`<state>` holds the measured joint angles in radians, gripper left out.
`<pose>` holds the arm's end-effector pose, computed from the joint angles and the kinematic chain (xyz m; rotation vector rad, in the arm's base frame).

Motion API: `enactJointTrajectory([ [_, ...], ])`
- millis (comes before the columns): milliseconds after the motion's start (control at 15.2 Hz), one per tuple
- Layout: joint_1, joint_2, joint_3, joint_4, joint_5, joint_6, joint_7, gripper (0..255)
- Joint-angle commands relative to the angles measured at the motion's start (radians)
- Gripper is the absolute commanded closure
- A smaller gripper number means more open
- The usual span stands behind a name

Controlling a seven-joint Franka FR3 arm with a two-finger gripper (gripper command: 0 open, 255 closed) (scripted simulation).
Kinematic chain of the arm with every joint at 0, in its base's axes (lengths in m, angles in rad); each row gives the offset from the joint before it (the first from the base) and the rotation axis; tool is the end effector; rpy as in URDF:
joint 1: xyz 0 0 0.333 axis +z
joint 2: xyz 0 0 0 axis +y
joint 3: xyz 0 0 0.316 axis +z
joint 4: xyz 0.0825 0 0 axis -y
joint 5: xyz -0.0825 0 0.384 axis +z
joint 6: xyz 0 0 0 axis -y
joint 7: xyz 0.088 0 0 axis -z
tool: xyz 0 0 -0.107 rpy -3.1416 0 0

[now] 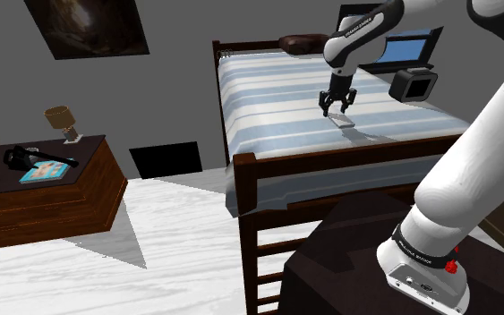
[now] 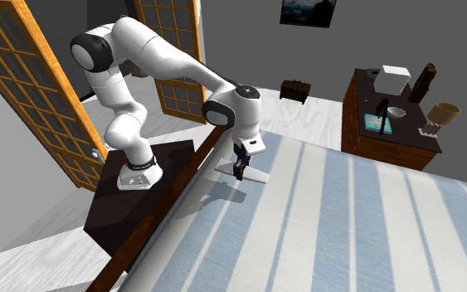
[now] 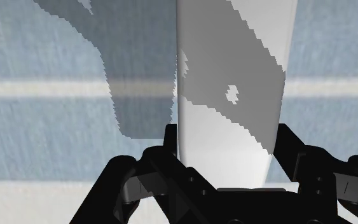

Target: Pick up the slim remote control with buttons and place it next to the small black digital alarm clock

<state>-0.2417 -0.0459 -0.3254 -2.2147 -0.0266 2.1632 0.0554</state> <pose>0.4370 -0.2805 0.3957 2.9930 -0.9376 -0.0149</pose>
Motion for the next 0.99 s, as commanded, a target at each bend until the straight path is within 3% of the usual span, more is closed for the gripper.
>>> enactJointTrajectory([
  [0, 0.002, -0.014, 0.002, 0.014, -0.005, -0.028, 0.006, 255],
  [924, 0.004, -0.078, 0.010, 0.141, -0.023, -0.215, 0.019, 255],
])
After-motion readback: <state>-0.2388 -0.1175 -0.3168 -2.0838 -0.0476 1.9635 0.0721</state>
